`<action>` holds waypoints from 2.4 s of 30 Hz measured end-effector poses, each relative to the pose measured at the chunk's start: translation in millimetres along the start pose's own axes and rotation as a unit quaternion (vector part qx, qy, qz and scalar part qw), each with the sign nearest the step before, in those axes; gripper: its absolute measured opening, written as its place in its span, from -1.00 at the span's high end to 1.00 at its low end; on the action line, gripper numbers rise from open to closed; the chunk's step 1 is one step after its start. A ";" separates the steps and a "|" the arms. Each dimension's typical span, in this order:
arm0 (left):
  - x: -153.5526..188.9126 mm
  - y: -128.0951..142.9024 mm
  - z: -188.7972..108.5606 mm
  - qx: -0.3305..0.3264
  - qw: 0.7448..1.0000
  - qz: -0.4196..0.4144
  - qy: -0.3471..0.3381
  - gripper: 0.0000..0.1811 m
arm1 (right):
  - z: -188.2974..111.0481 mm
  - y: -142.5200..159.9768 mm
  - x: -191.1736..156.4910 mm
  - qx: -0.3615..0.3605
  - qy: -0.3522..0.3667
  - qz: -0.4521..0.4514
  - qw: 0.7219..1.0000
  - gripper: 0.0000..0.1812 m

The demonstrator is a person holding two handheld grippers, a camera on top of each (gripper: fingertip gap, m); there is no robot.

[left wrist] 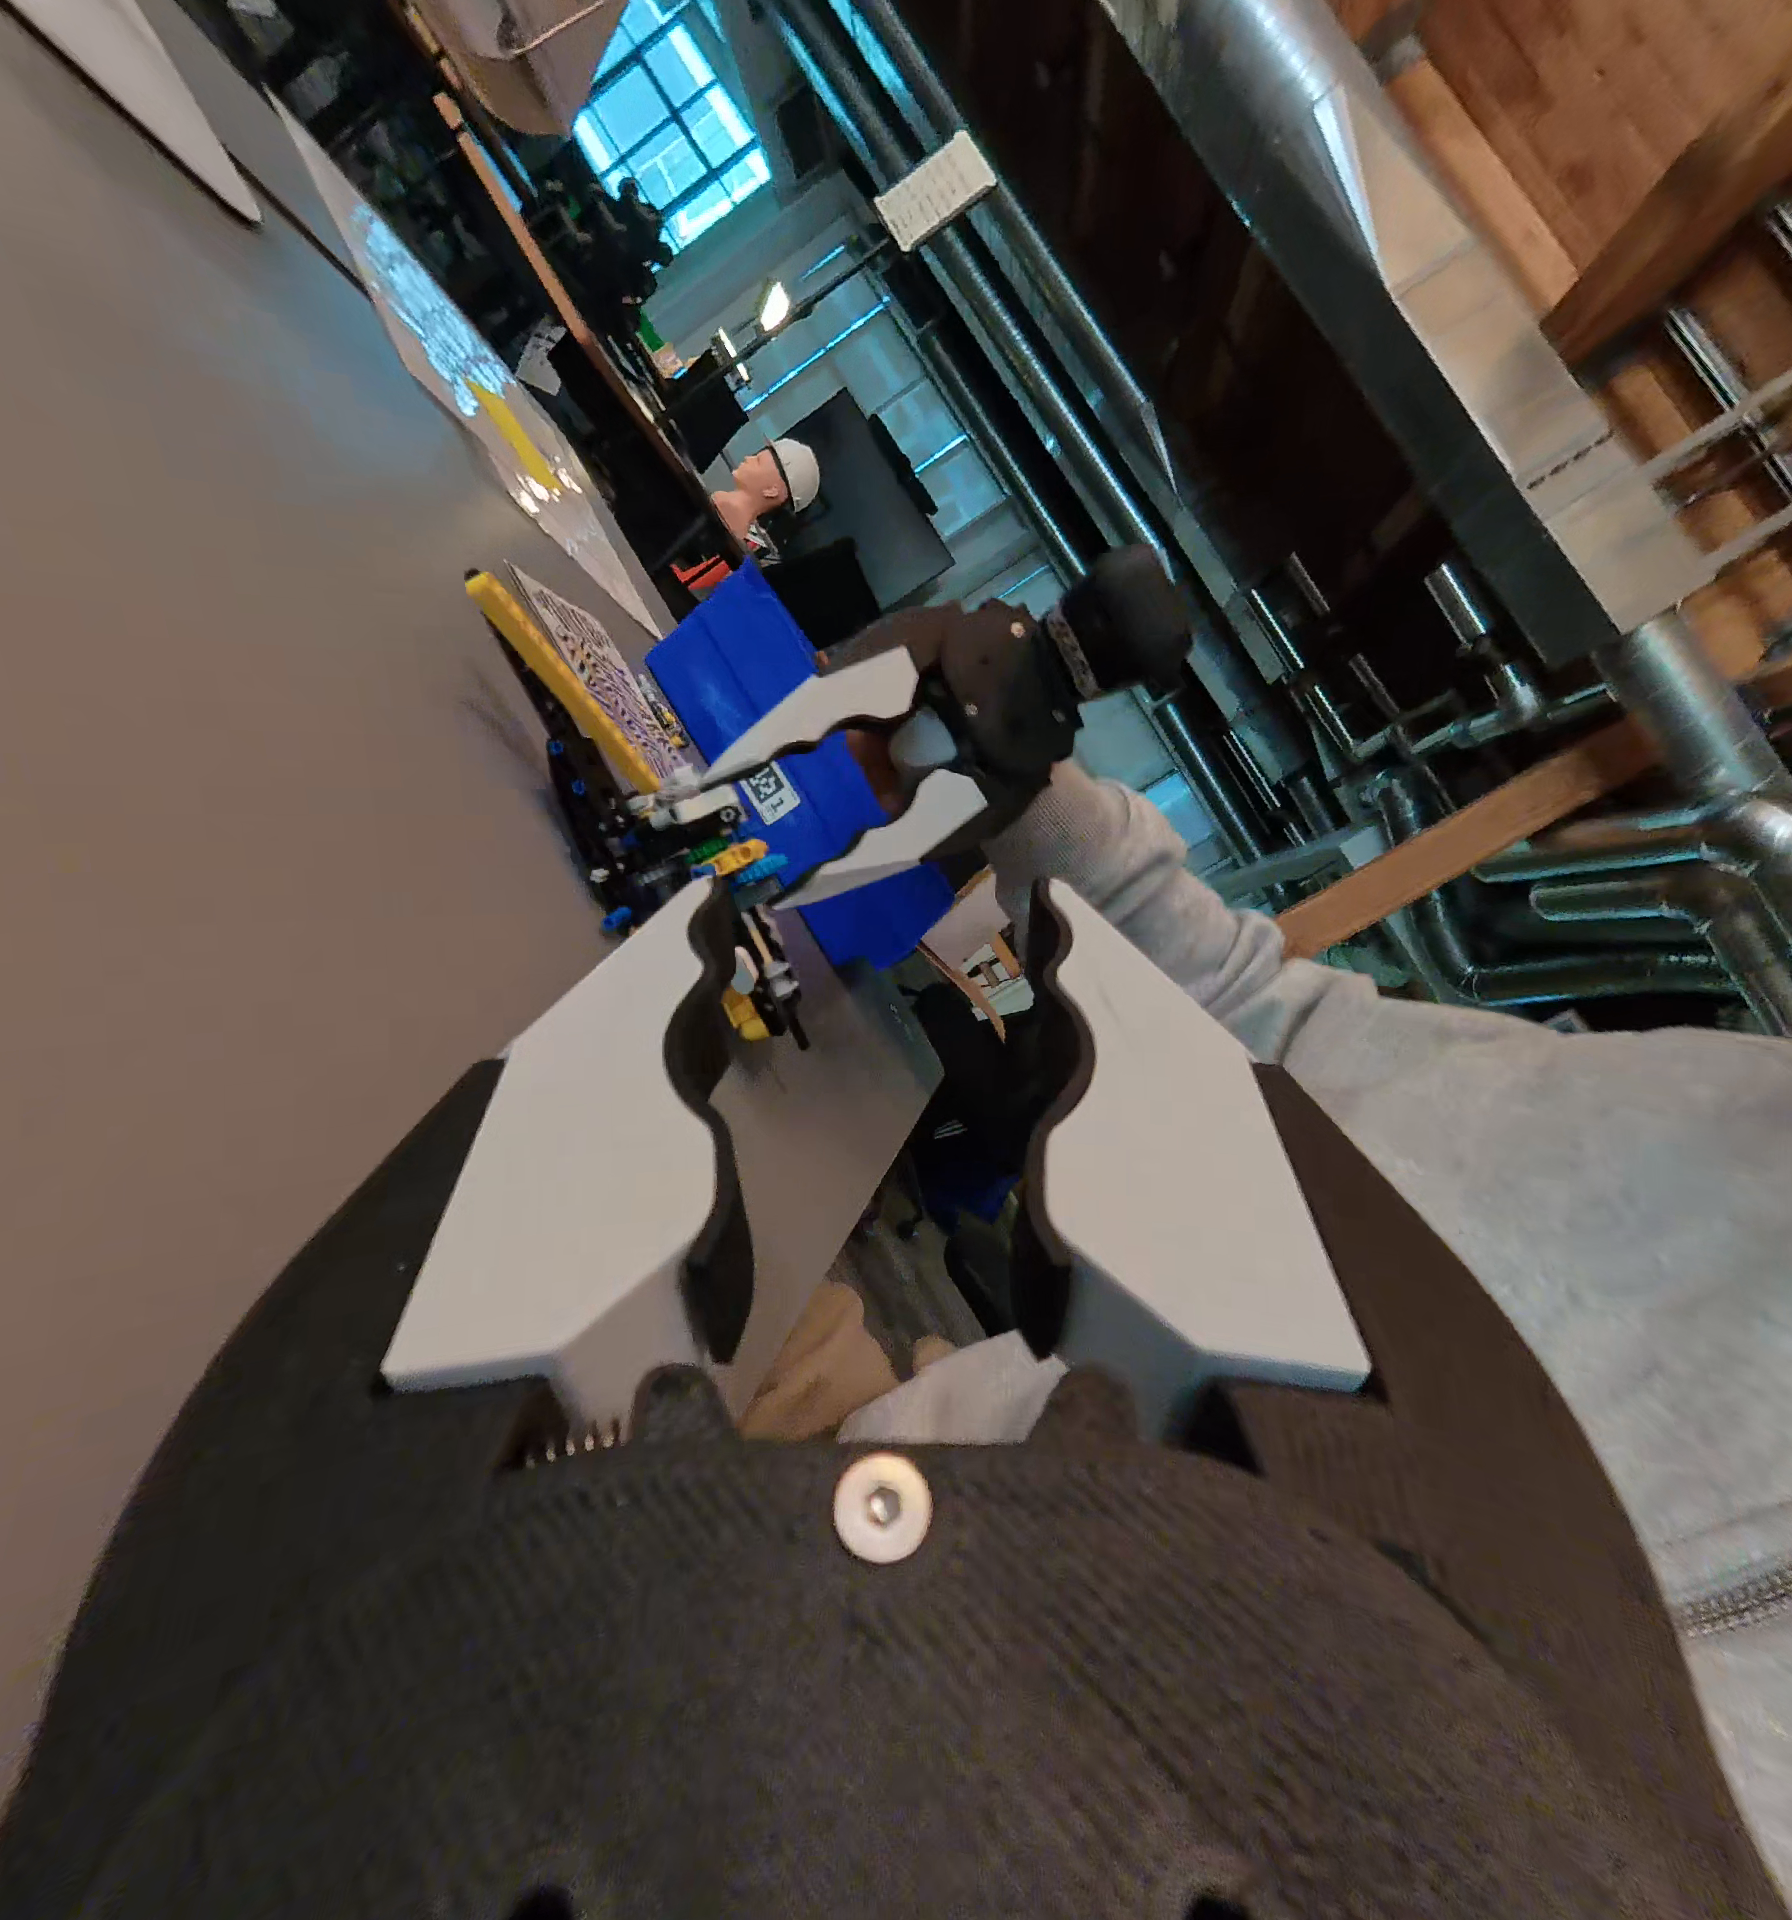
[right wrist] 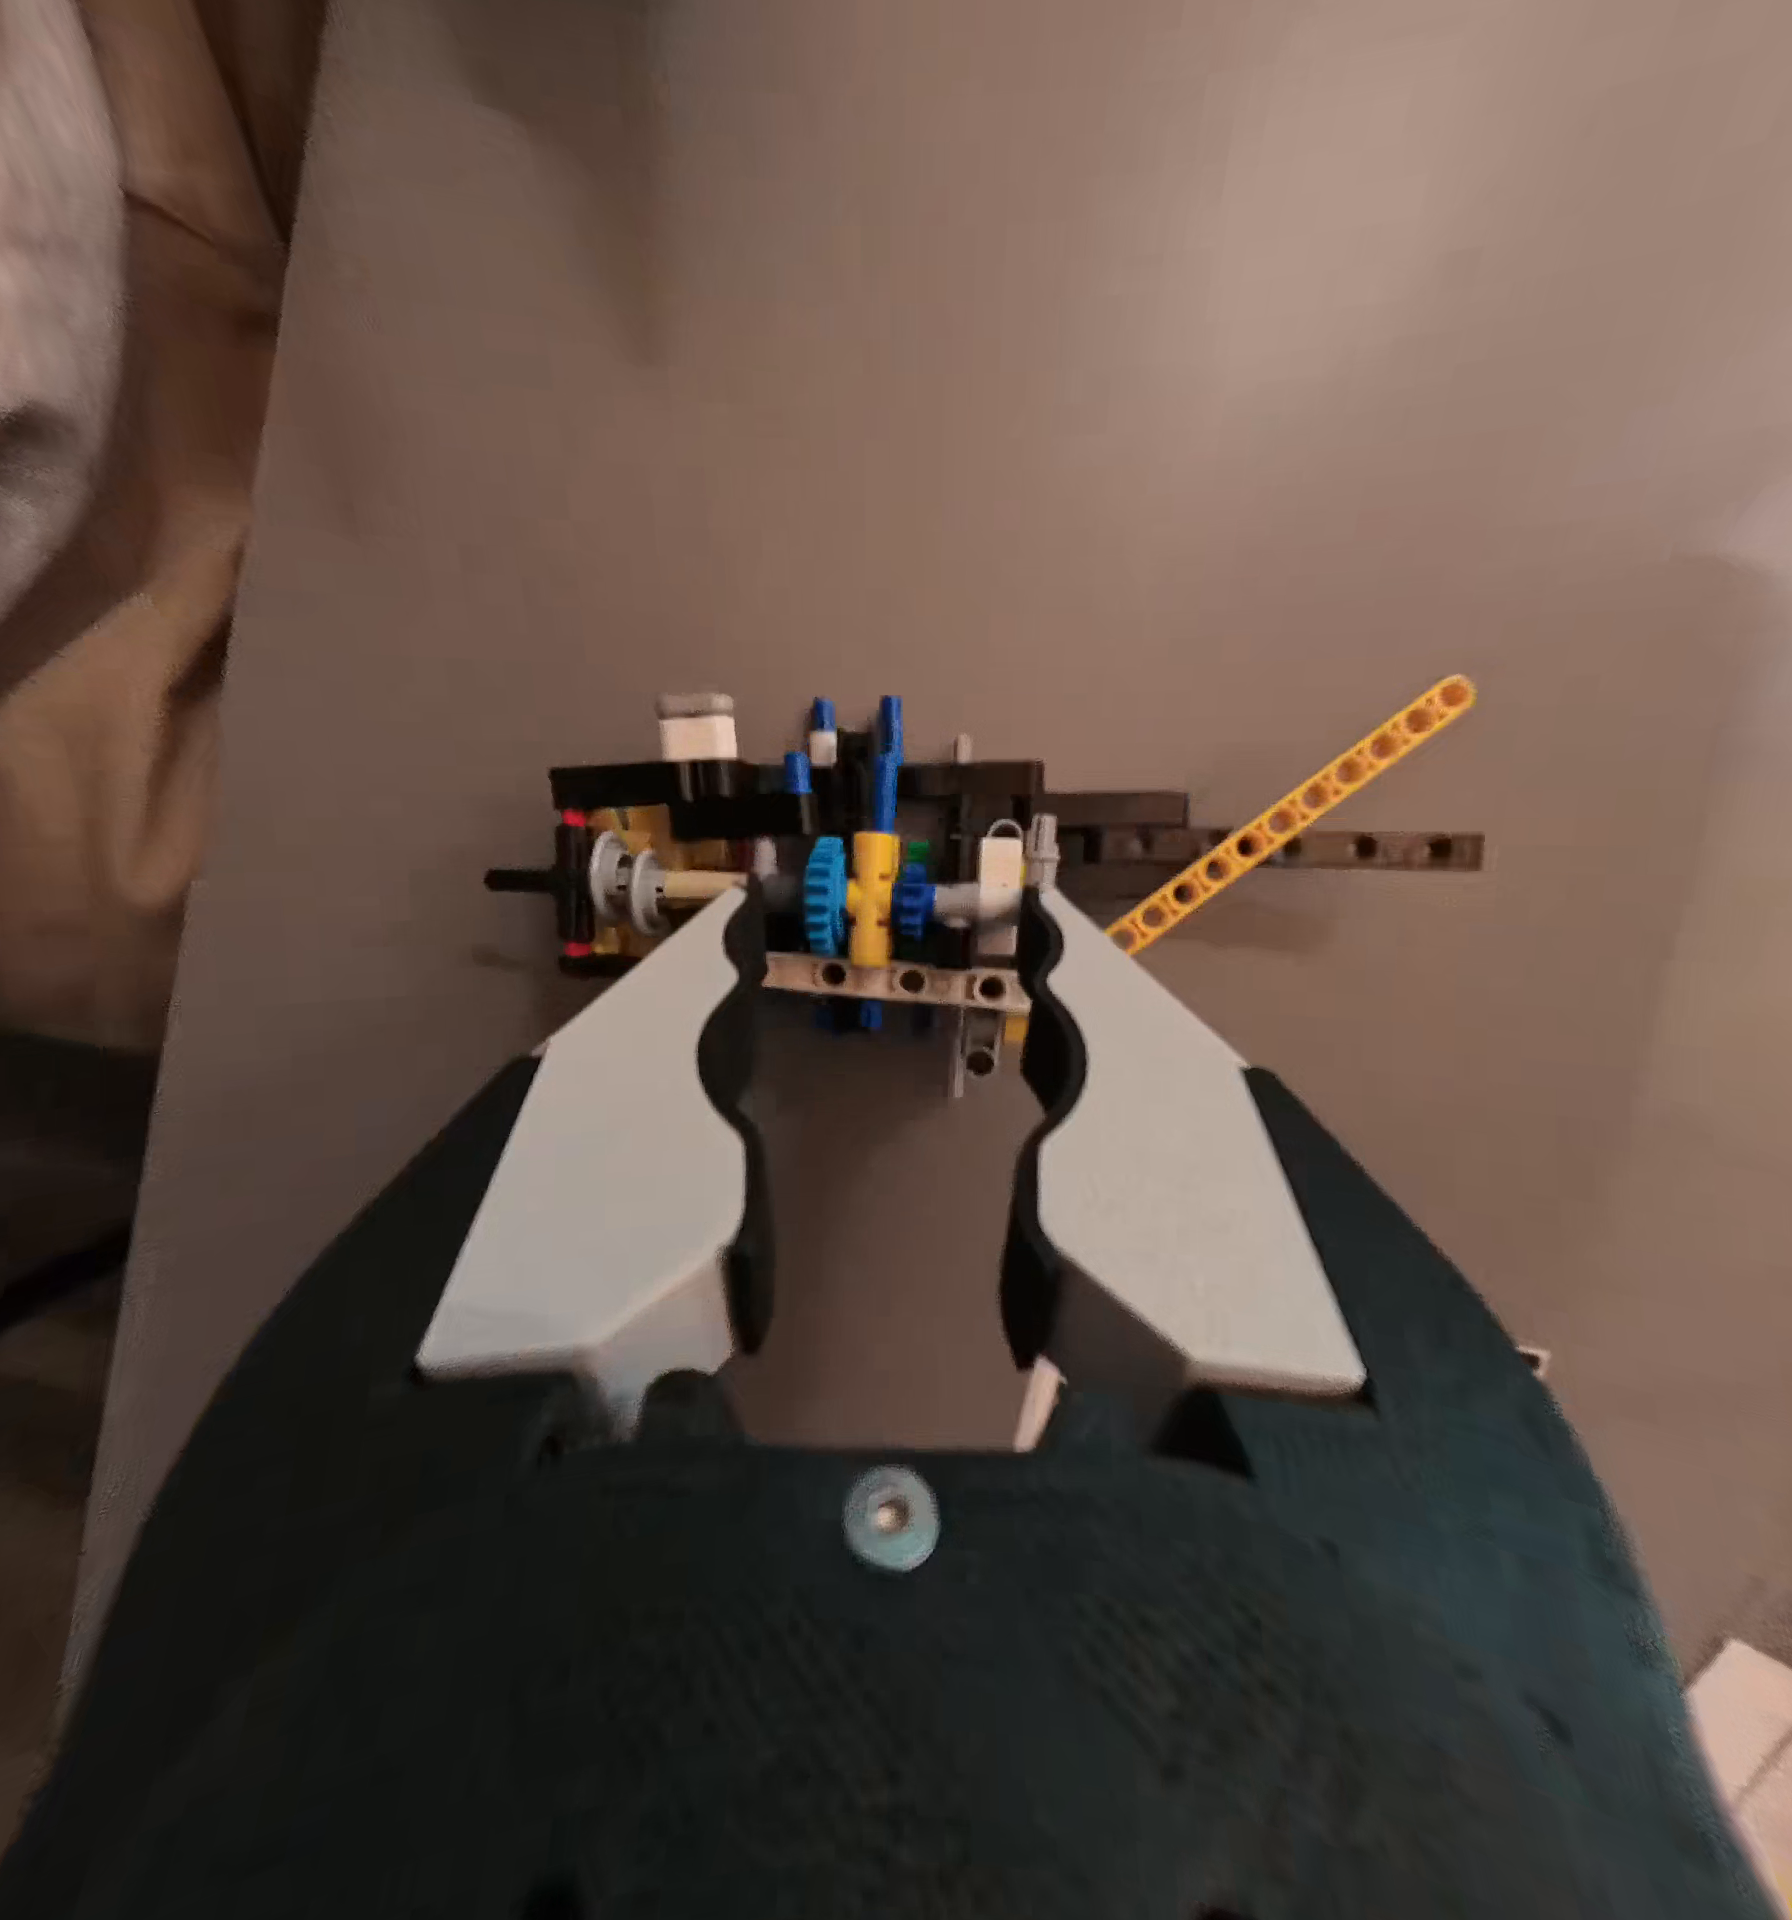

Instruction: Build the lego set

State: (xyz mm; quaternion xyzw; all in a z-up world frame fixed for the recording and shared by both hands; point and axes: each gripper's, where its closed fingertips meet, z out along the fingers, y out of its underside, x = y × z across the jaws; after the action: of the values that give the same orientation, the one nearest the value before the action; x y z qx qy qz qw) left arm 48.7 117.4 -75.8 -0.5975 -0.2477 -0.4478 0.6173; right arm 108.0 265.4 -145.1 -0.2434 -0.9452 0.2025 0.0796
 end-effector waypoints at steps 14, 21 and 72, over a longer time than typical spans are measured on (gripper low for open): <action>3.4 -4.0 -12.0 -0.017 0.999 0.051 0.010 0.43 | -56.3 2.1 -29.7 0.193 0.254 0.348 0.881 0.24; -4.8 12.5 -3.7 -0.056 0.991 0.121 -0.031 0.44 | -15.9 -9.5 -52.9 0.275 0.383 0.420 0.775 0.09; -17.8 21.4 0.8 -0.065 0.989 0.131 -0.035 0.58 | -38.4 73.6 18.4 0.272 0.378 0.385 0.797 0.31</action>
State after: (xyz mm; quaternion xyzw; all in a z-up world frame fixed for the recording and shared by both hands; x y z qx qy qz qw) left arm 58.6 120.3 -101.6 -0.6792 -0.1590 -0.3567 0.6214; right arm 133.1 346.5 -140.4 -0.6130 -0.5742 0.3572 0.4087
